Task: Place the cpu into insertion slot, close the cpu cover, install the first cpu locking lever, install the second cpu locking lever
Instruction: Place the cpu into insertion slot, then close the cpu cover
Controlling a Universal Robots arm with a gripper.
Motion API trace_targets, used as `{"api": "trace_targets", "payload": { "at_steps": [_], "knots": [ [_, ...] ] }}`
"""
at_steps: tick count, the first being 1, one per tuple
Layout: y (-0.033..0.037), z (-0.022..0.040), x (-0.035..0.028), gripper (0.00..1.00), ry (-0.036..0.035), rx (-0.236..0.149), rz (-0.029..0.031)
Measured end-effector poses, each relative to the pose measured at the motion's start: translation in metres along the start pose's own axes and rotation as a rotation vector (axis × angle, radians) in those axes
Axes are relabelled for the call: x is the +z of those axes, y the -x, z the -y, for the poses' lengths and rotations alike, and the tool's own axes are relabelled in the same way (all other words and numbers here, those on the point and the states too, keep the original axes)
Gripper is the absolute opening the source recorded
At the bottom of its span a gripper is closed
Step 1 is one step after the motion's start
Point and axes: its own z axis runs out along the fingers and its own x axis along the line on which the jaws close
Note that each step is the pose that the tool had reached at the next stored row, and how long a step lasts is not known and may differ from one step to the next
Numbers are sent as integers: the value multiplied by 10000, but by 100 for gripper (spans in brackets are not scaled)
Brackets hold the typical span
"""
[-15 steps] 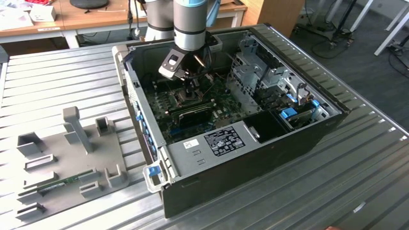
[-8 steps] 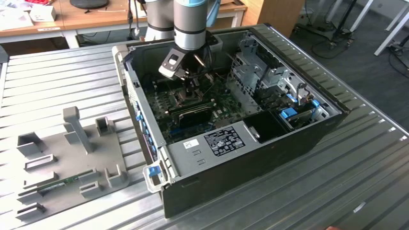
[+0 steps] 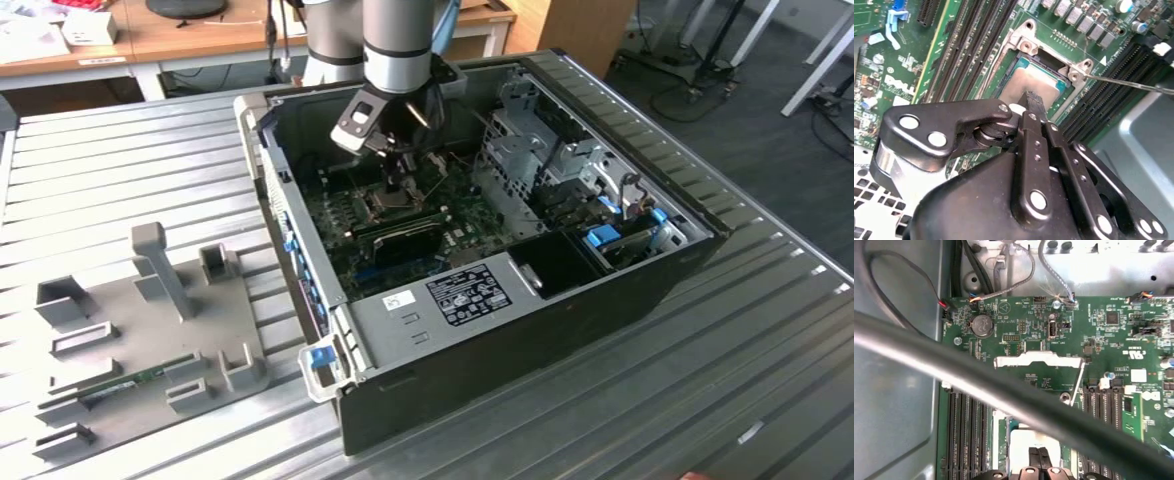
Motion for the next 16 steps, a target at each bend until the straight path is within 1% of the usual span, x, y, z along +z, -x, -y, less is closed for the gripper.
{"api": "trace_targets", "payload": {
  "at_steps": [2,4,6,16],
  "knots": [
    [0,-1,-33,10,0,0,0],
    [0,-2,-34,10,2,-1,-3],
    [0,-2,-67,10,0,0,0],
    [1,-2,-80,10,-3,0,5]
  ]
}}
